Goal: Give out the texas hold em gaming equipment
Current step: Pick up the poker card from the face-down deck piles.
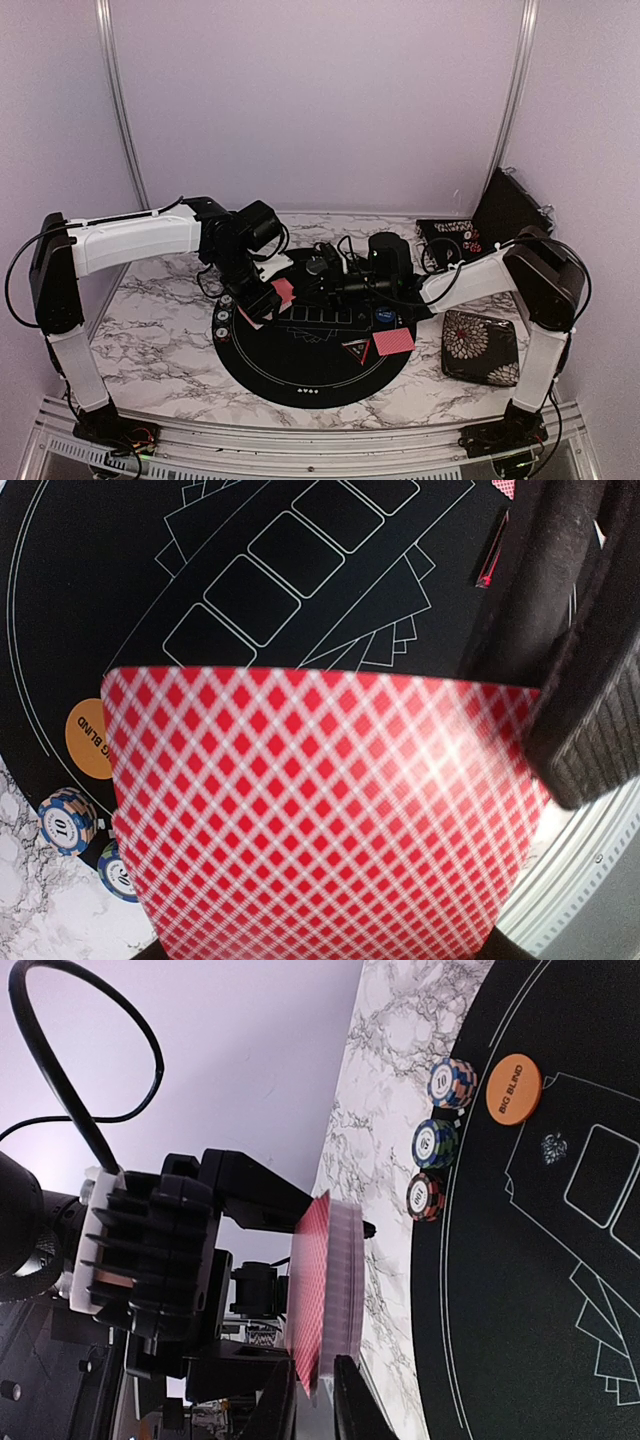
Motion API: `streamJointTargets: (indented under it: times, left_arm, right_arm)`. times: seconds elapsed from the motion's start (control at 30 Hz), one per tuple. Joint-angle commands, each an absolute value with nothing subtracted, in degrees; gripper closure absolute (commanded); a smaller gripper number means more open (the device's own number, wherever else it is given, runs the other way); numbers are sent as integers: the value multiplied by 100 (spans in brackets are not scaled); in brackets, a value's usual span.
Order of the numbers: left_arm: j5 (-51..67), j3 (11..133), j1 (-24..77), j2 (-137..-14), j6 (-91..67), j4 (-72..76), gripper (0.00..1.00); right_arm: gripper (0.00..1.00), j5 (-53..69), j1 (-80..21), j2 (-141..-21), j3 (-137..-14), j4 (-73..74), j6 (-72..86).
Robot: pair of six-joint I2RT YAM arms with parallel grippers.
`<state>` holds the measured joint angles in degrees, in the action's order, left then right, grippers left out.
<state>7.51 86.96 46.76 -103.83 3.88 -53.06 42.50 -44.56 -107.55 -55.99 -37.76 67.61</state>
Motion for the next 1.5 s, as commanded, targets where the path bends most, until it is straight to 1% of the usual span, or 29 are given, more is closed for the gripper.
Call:
streamJointTargets:
  times: [0.0,0.33,1.47]
  left_arm:
    - [806,8692,4647,-10230,395,-5291,44]
    - [826,8658,4648,-10206,380,-5291,44]
    - [785,8417,4600,-10008,282,-5196,44]
  right_arm:
    - [89,4263,-4508,-10613,-5573,-3973,6800]
    - [100,4263,-4470,-10585,-5596,-3946,6798]
    - [100,4280,-4138,-10249,-5490,-3677,6733]
